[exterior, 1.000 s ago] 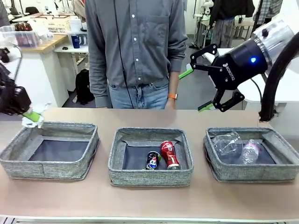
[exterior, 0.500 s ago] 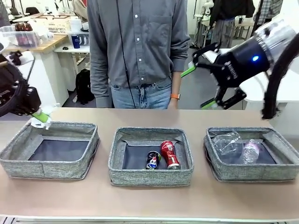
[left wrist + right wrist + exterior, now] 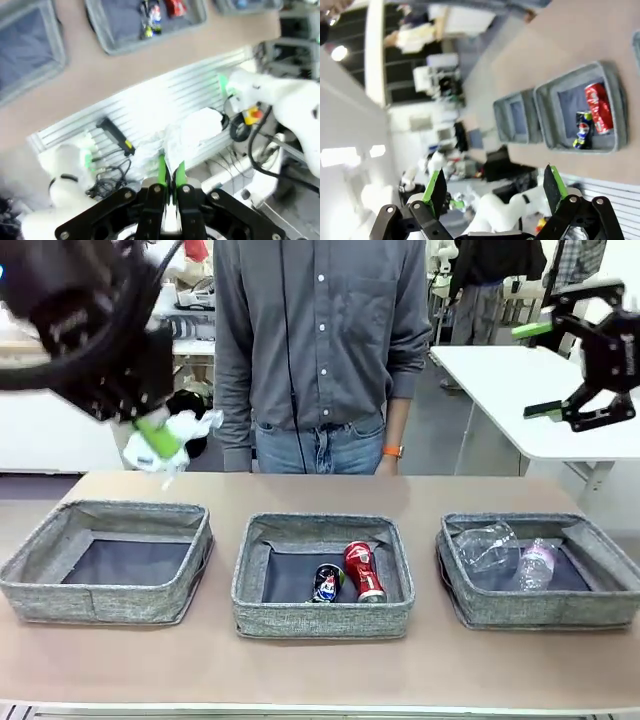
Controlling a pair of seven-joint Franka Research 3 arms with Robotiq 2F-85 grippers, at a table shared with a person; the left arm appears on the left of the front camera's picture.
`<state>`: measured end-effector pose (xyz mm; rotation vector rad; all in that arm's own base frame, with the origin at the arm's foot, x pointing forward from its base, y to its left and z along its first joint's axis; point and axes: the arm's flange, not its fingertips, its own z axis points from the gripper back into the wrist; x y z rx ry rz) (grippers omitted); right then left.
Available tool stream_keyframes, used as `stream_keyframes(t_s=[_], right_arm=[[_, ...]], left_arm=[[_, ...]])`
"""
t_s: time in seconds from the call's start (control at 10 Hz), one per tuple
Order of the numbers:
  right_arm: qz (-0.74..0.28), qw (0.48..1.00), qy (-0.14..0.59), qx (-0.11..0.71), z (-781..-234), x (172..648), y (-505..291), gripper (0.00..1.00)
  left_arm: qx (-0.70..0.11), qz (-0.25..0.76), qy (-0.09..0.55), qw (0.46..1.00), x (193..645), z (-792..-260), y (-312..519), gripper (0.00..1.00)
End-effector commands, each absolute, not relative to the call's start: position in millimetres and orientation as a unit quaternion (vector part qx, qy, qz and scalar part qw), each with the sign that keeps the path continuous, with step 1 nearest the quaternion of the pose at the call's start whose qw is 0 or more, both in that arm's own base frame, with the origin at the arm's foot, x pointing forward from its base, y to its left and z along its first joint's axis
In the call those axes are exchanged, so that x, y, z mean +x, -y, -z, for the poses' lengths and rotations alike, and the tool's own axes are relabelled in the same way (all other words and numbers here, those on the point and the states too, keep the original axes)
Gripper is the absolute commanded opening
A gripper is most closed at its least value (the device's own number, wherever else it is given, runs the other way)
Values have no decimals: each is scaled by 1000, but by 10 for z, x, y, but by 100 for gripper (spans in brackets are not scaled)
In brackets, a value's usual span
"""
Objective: Sort the waste into the appropriate baskets.
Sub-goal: Pick up the waste item pointed out by the person.
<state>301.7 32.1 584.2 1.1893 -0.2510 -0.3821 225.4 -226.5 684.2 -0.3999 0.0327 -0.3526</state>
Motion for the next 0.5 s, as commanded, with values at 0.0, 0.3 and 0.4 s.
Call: stream_keyframes(t_s=[0.0,0.3,0.4], right_arm=[[123,764,22,633,-5396,3132,-239,100],[149,781,88,600,-5599,3045,-219,100],[149,781,88,600,-5599,3045,-219,100]], left_arm=[[-175,150,-18,973,2501,-7089,2622,2],[-135,101,7,986,2557,-7443,3480,2],[-123,85,23,988,2628,-7470,3652,2]])
